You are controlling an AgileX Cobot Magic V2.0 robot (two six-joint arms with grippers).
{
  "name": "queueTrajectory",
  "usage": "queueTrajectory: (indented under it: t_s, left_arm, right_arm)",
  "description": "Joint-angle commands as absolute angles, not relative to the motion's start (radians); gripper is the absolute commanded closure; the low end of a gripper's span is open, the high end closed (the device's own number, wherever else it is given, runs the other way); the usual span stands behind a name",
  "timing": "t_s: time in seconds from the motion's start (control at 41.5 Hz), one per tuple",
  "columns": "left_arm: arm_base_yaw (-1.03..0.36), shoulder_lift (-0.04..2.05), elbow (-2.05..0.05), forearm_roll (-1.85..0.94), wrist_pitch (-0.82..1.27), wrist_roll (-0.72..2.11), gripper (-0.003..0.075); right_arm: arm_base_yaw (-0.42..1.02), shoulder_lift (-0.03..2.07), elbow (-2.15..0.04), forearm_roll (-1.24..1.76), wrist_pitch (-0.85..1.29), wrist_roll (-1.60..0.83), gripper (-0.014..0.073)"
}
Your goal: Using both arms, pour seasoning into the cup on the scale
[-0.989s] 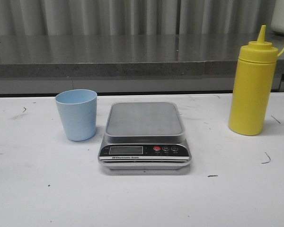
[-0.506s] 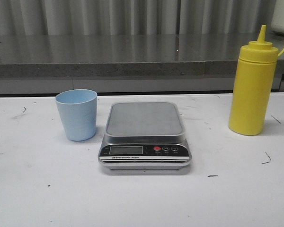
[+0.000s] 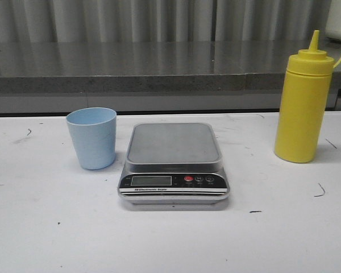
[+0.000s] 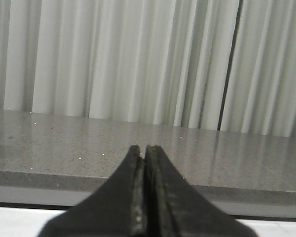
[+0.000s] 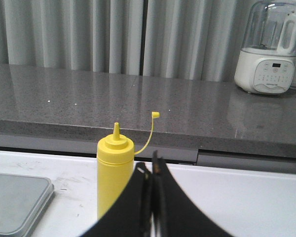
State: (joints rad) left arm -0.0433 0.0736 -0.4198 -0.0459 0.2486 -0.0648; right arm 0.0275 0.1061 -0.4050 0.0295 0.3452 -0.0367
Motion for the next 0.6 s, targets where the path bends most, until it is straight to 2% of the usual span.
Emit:
queueTrajectory:
  t_s: [0.0,0.169,0.579]
  left_arm:
    - [-0.049,0.189,-0.564,-0.05,0.3,-0.067,0.074]
    - [-0.049,0.34,-0.652,-0.045,0.396,-0.067,0.074]
    - [-0.049,0.559,-0.648,-0.047,0.448,-0.067,0.074]
  right_arm:
    - [0.023,0.214,-0.546,0.032,0.373,-0.037,0.0661]
    - [0.023,0.381,-0.658,0.032,0.506,-0.037,0.0661]
    - [0.023,0.582,-0.557,0.03,0.542,-0.037,0.0661]
